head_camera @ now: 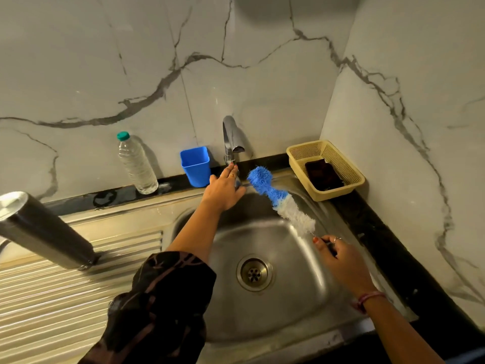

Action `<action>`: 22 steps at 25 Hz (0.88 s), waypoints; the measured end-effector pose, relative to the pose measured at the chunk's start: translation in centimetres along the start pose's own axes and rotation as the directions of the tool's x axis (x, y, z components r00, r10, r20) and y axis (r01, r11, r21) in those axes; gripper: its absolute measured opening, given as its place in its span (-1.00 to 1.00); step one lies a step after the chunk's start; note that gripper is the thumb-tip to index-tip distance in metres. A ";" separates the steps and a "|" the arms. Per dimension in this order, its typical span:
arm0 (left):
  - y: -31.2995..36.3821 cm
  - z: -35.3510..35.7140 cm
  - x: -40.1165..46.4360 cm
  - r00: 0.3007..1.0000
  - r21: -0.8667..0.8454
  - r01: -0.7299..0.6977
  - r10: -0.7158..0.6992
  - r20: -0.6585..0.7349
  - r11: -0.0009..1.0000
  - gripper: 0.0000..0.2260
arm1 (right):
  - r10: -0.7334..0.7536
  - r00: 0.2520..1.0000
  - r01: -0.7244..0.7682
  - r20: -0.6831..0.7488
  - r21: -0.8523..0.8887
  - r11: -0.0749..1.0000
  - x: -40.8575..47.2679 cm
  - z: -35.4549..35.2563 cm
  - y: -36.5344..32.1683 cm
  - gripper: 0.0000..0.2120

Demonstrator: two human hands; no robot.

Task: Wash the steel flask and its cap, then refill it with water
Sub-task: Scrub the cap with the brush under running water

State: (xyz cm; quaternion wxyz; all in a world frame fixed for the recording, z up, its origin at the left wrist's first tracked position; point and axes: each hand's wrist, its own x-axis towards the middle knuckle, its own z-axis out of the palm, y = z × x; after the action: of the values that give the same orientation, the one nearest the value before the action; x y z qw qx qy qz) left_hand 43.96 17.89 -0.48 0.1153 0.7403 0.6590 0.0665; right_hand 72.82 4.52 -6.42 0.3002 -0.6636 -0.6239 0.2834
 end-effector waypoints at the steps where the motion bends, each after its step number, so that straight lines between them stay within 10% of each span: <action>1: -0.1 0.1 0.7 1.000 0.021 0.012 -0.013 0.028 1.000 -0.39 | 0.011 1.000 -0.011 0.010 0.015 1.000 0.4 0.1 0.2 -0.74; 11: 1.3 -1.5 3.4 0.998 0.325 -0.017 -0.005 0.066 0.945 -0.42 | 0.060 0.996 -0.062 0.063 0.044 0.997 2.0 0.2 1.2 -0.68; 22: -0.9 -0.7 3.2 0.999 0.181 0.034 -0.034 -0.004 0.983 -0.54 | 0.063 0.995 -0.065 0.075 0.028 0.997 2.3 0.4 1.0 -0.59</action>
State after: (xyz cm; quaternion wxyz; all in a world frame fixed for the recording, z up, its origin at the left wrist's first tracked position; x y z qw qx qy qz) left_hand 43.28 21.24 -0.20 0.0485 0.7363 0.6748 0.0047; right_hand 73.35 6.83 -7.45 0.2774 -0.6676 -0.6088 0.3267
